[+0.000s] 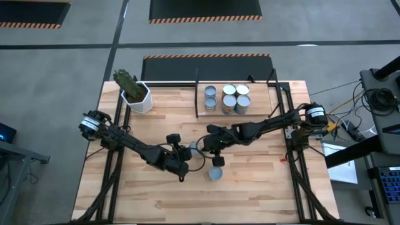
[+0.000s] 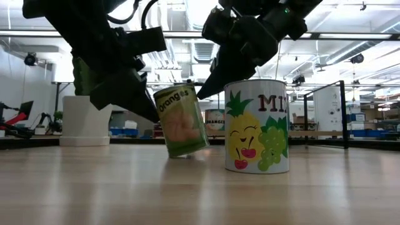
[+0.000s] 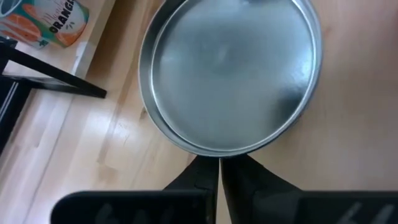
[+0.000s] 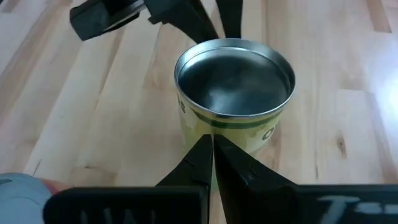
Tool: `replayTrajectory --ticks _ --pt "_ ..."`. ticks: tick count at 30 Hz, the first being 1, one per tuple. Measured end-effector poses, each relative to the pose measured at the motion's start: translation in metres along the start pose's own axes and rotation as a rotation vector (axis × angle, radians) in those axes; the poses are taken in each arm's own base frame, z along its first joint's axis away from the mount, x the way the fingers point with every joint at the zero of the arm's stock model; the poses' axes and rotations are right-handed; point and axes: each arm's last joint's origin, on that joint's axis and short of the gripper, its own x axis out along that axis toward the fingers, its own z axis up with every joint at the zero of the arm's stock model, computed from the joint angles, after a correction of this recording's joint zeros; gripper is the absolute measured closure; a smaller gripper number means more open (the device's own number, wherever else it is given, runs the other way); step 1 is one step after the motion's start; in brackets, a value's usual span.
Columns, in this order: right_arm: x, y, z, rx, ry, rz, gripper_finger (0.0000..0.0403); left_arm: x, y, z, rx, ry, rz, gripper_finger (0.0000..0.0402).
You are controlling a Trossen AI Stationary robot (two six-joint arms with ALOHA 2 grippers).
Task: Pick and place cans onto a shelf
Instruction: Put the canned oranges on the shelf
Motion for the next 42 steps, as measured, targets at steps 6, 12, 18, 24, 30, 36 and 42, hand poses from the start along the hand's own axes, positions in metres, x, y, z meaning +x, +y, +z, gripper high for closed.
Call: replayTrajectory --ticks 6,12,18,24,30,36,42 --pt "0.000 -0.001 -0.002 -0.001 0.026 -0.027 0.0394 0.000 0.000 0.000 -0.034 0.004 0.001 0.0402" --pt "0.000 0.000 -0.007 0.010 0.073 -0.032 0.0394 0.000 0.000 0.001 -0.052 0.001 0.001 0.0402" --pt "-0.008 0.001 -0.007 0.030 0.101 -0.030 0.0394 -0.002 0.000 -0.001 -0.045 0.016 0.007 0.0402" --pt "-0.035 0.005 0.004 0.015 0.069 -0.041 0.0394 -0.013 -0.004 0.000 -0.002 0.007 0.033 0.0402" --pt "-0.053 0.005 0.018 -0.003 -0.033 -0.048 0.0394 -0.049 -0.007 0.005 0.135 -0.088 -0.018 0.0401" --pt "-0.053 0.005 0.024 -0.012 -0.094 -0.049 0.0381 -0.093 0.015 0.018 0.187 -0.226 -0.066 0.0401" --pt "-0.047 0.005 0.025 -0.012 -0.114 -0.050 0.0307 -0.126 0.052 0.030 0.100 -0.352 -0.034 0.0401"
